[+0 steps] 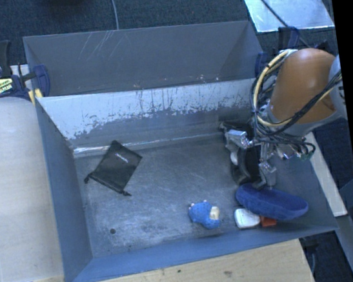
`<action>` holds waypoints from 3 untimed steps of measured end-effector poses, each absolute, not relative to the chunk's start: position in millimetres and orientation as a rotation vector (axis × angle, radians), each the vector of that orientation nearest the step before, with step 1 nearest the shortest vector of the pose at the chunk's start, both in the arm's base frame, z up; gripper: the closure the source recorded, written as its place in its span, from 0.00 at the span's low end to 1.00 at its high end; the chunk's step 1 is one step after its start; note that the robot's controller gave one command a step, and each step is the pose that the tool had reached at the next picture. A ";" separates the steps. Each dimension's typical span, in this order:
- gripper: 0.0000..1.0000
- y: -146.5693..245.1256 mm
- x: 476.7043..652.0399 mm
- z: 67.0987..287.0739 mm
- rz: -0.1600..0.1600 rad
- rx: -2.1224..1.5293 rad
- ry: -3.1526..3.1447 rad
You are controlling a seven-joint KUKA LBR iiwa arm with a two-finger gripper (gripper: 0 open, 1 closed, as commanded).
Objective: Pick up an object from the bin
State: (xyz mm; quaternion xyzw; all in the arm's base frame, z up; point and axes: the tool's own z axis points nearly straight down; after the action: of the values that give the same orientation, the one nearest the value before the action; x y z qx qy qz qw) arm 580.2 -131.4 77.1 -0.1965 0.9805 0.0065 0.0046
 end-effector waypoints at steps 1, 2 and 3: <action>1.00 -131.6 580.2 77.8 0.019 -0.616 3.072; 1.00 -131.6 580.2 77.8 0.019 -0.616 3.072; 1.00 -121.9 605.4 167.1 -0.006 -0.722 3.045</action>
Offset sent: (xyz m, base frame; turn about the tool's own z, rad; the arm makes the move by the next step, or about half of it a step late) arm 0.0000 0.0000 0.0000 0.0000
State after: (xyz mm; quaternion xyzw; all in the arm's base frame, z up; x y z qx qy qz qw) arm 605.4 -121.9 167.1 -0.2307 0.9730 -0.0021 0.0061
